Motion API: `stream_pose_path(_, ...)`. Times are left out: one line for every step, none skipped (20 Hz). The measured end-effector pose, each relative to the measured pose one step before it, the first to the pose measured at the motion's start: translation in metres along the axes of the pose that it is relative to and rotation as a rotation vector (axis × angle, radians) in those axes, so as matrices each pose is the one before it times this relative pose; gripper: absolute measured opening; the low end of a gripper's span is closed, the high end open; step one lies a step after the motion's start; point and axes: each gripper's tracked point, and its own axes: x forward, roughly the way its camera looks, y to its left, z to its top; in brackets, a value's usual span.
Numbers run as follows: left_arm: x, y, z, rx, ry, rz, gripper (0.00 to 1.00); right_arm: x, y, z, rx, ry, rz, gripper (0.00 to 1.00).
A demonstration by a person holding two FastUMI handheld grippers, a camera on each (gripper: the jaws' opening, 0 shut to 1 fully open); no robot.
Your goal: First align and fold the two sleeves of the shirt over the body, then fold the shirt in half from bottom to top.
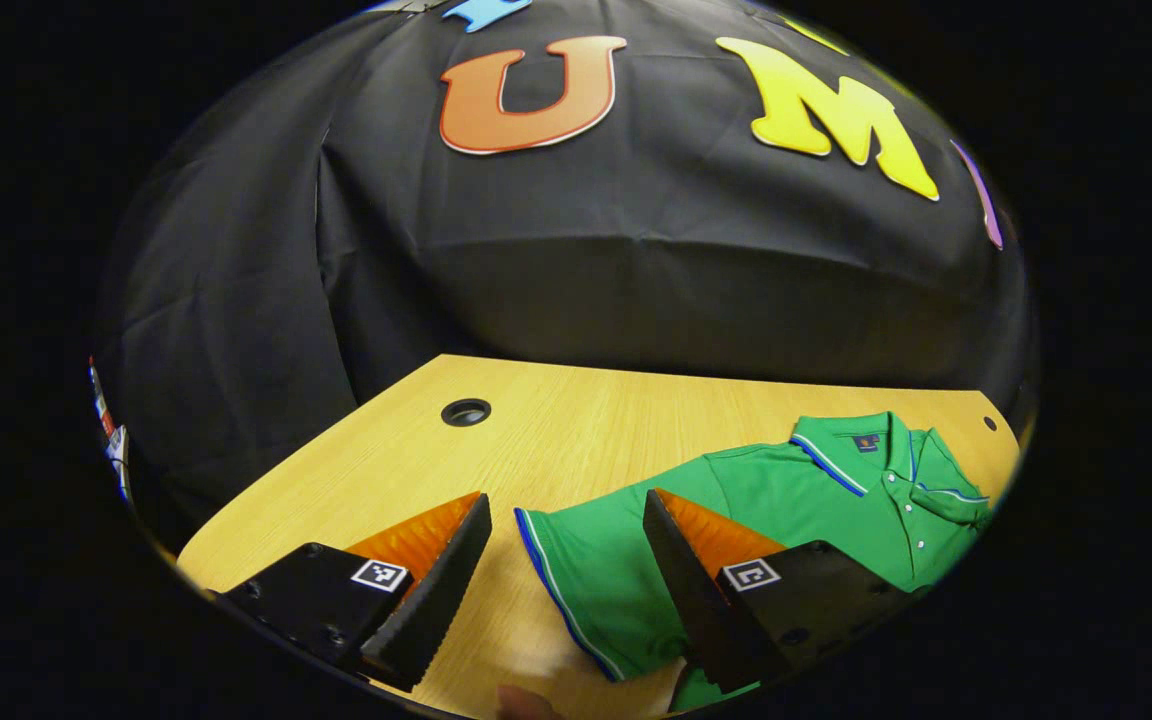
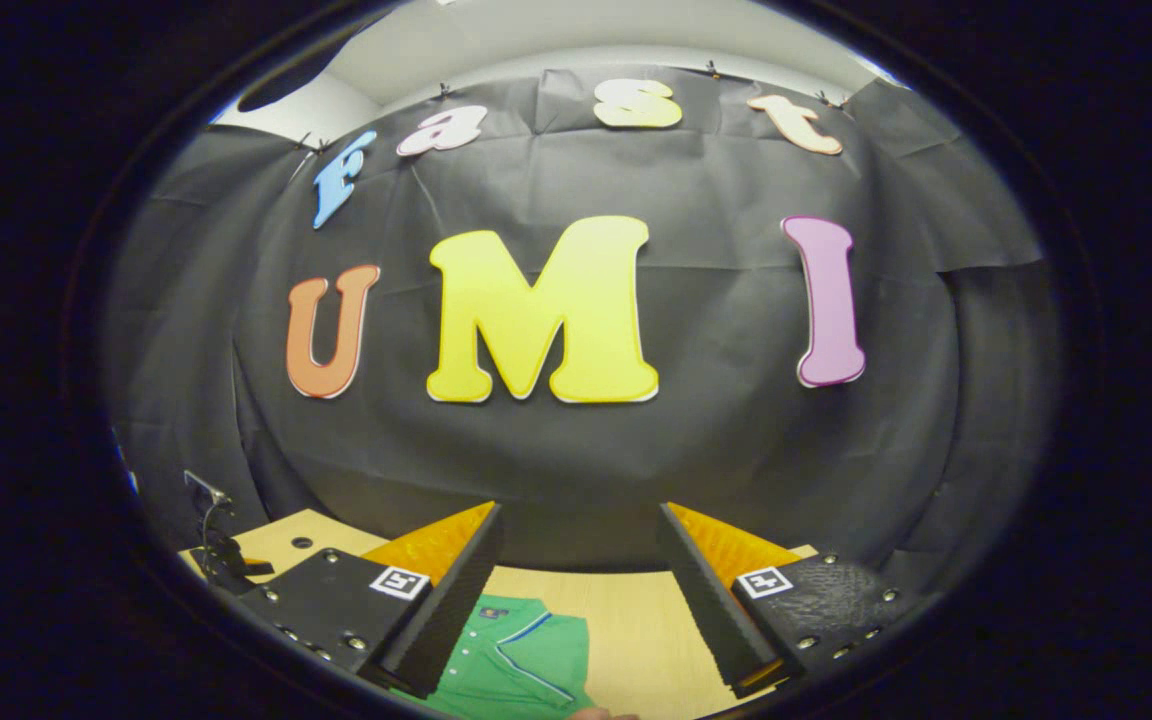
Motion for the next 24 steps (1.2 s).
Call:
stream_pose_path(0.00633,0.00269,-0.00142,-0.00301,0.00935,0.00678,0.98,-0.00283,-0.00400,0.00308,-0.00095,-0.00903,-0.00441,0.95)
stream_pose_path(0.00587,0.00098,-0.00351,-0.00115,0.01784,0.00203,0.98,-0.00264,-0.00252,0.00291,0.00013,-0.00379,-0.00464,0.95)
stream_pose_path(0.00694,0.00150,-0.00700,0.00122,0.03465,0.00246,0.98,-0.00100,-0.00009,0.00043,0.00235,-0.00163,-0.00258,1.00)
stream_pose_path(0.00197,0.00113,-0.00617,0.00237,0.02526,0.00365,0.98,-0.00099,-0.00107,0.00159,0.00342,-0.00169,-0.00352,0.95)
stream_pose_path(0.00510,0.00031,-0.00496,-0.00552,0.01772,-0.00242,0.98,-0.00239,-0.00291,0.00131,0.00220,-0.00233,-0.00216,0.95)
stream_pose_path(0.00039,0.00092,0.00194,-0.00933,0.00229,0.00730,0.98,-0.00124,-0.00183,0.00126,-0.00030,-0.00054,-0.00191,0.95)
stream_pose_path(0.00290,0.00135,0.00102,-0.00706,-0.00246,0.00397,0.98,0.00205,0.00092,-0.00229,-0.00037,0.00096,-0.00017,0.95)
stream_pose_path(0.00234,0.00119,-0.00325,0.00581,0.01659,0.00227,0.98,0.00086,0.00014,-0.00078,0.00109,0.00353,-0.00100,0.96)
stream_pose_path(0.00161,-0.00218,-0.00558,0.00745,0.02726,-0.01095,0.98,-0.00223,-0.00065,-0.00046,0.00545,0.00338,0.00118,0.95)
stream_pose_path(0.00050,-0.00400,-0.00467,0.00756,0.03375,-0.01458,0.98,-0.00081,0.00037,0.00019,0.00642,0.00307,0.00067,0.95)
stream_pose_path(-0.00145,0.00152,0.00062,0.00372,0.00148,-0.00258,0.97,0.00010,-0.00080,-0.00056,0.00643,0.00204,0.00076,0.96)
stream_pose_path(0.00304,-0.00052,0.00141,-0.00274,-0.00055,-0.00757,0.99,0.00057,-0.00141,-0.00115,0.00628,0.00448,-0.00042,0.96)
stream_pose_path(-0.00034,0.00072,0.00037,-0.00167,0.00091,-0.00247,0.98,0.00028,-0.00134,-0.00230,0.00554,0.00395,0.00233,0.96)
stream_pose_path(0.00036,0.00095,-0.00100,0.00238,0.00333,-0.00107,1.00,-0.00042,0.00035,-0.00050,0.00442,0.00222,0.00335,0.96)
stream_pose_path(-0.00009,-0.00048,-0.00098,0.01064,0.00540,-0.00593,1.00,-0.00072,0.00021,-0.00019,0.00202,0.00313,0.00205,0.96)
stream_pose_path(-0.00028,-0.00132,0.00051,0.00875,0.00290,-0.01559,0.99,-0.00053,-0.00005,0.00042,0.00172,0.00183,0.00137,0.95)
stream_pose_path(-0.00145,-0.00050,0.00005,0.00438,0.00342,-0.00343,0.79,-0.00013,-0.00063,-0.00132,0.00266,0.00244,0.00085,0.95)
stream_pose_path(0.00099,-0.00290,0.00130,-0.00321,-0.00244,-0.00206,0.58,-0.00058,-0.00071,-0.00025,0.00349,0.00201,-0.00044,0.96)
stream_pose_path(-0.00057,-0.00434,0.00240,-0.00243,-0.00301,-0.01011,0.54,-0.00112,-0.00114,-0.00028,0.00268,0.00135,-0.00157,0.96)
stream_pose_path(0.00175,-0.00306,-0.00005,-0.00607,-0.00676,-0.00288,0.37,-0.00150,-0.00137,0.00049,0.00181,-0.00037,-0.00194,0.95)
stream_pose_path(0.00086,-0.00109,0.00113,-0.00163,-0.00241,0.00996,0.20,-0.00143,-0.00228,0.00015,-0.00052,-0.00139,-0.00227,0.95)
stream_pose_path(-0.00077,-0.00128,-0.00182,0.00345,0.00244,0.00616,0.04,-0.00248,-0.00268,0.00179,-0.00259,-0.00136,-0.00264,0.95)
stream_pose_path(-0.00035,-0.00130,0.00002,0.00074,0.00221,0.00184,0.03,-0.00158,-0.00209,0.00141,-0.00194,-0.00209,-0.00309,0.95)
stream_pose_path(-0.00049,-0.00221,-0.00042,-0.00833,0.00076,-0.00087,0.04,-0.00092,-0.00275,0.00093,0.00000,-0.00267,-0.00392,0.95)
